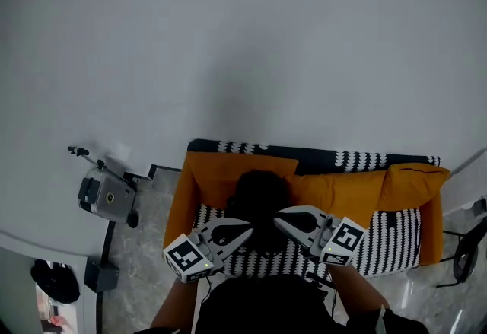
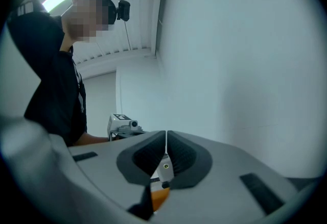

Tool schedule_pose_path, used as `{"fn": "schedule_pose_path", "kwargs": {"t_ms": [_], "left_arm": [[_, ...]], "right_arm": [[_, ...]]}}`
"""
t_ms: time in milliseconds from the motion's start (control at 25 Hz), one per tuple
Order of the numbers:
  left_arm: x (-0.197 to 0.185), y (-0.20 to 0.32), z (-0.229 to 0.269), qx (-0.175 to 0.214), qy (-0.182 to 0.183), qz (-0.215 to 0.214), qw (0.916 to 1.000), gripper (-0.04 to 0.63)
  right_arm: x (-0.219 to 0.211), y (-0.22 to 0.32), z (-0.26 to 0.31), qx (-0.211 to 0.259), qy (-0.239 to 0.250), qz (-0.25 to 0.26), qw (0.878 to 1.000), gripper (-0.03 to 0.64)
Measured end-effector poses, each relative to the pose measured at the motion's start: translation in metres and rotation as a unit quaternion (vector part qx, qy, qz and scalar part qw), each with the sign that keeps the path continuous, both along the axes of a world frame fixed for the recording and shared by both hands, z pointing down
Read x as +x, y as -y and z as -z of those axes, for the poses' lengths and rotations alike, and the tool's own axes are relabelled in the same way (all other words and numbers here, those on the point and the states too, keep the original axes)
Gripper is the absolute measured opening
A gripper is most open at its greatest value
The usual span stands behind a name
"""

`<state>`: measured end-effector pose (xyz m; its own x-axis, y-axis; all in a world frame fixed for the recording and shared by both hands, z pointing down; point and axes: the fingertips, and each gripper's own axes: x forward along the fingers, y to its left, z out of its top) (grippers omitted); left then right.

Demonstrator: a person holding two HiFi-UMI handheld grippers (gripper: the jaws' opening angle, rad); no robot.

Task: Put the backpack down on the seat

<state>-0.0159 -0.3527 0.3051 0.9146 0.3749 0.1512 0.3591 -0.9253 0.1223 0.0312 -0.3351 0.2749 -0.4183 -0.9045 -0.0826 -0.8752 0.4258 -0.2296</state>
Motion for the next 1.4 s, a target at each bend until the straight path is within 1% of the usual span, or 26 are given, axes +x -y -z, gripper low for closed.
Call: {"fn": "schedule_pose_path", "kwargs": {"t_ms": [80, 160, 320, 600, 760, 960, 1200, 1280, 1400], "left_arm": [[-0.009, -0.014, 0.002, 0.009, -0.005, -0.020, 0.9997, 0.025], [-0.019, -0.027, 0.008, 0.010, -0.013, -0.033, 0.9993, 0.025], [-0.049, -0.046, 0.019, 0.011, -0.030, -0.046, 0.9985, 0.025], [-0.120, -0.082, 0.019, 0.004, -0.034, -0.036, 0.9987, 0.025], [-0.148, -0.101, 0.012, -0.001, -0.038, -0.025, 0.9990, 0.025], [-0.165, -0.130, 0.013, 0.000, -0.039, -0.016, 0.9991, 0.025], [-0.179, -0.168, 0.029, 0.022, -0.043, 0.008, 0.9988, 0.025], [-0.181, -0.183, 0.034, 0.015, -0.046, 0.020, 0.9986, 0.025], [-0.182, -0.212, 0.032, -0.010, -0.042, 0.032, 0.9985, 0.025]], "right_arm": [[-0.017, -0.006, 0.005, 0.000, -0.007, 0.004, 1.000, 0.031], [-0.034, -0.013, 0.009, 0.001, -0.016, 0.003, 1.000, 0.031], [-0.066, -0.029, 0.016, 0.004, -0.022, -0.010, 1.000, 0.031], [-0.125, -0.072, 0.011, -0.009, -0.031, -0.011, 0.999, 0.031], [-0.151, -0.098, 0.010, -0.003, -0.032, -0.011, 0.999, 0.031], [-0.171, -0.130, 0.010, -0.005, -0.044, 0.006, 0.999, 0.031], [-0.179, -0.176, 0.025, 0.016, -0.047, 0.026, 0.998, 0.031], [-0.181, -0.196, 0.029, 0.020, -0.054, 0.033, 0.998, 0.031], [-0.187, -0.232, 0.035, 0.029, -0.060, 0.044, 0.997, 0.031]]}}
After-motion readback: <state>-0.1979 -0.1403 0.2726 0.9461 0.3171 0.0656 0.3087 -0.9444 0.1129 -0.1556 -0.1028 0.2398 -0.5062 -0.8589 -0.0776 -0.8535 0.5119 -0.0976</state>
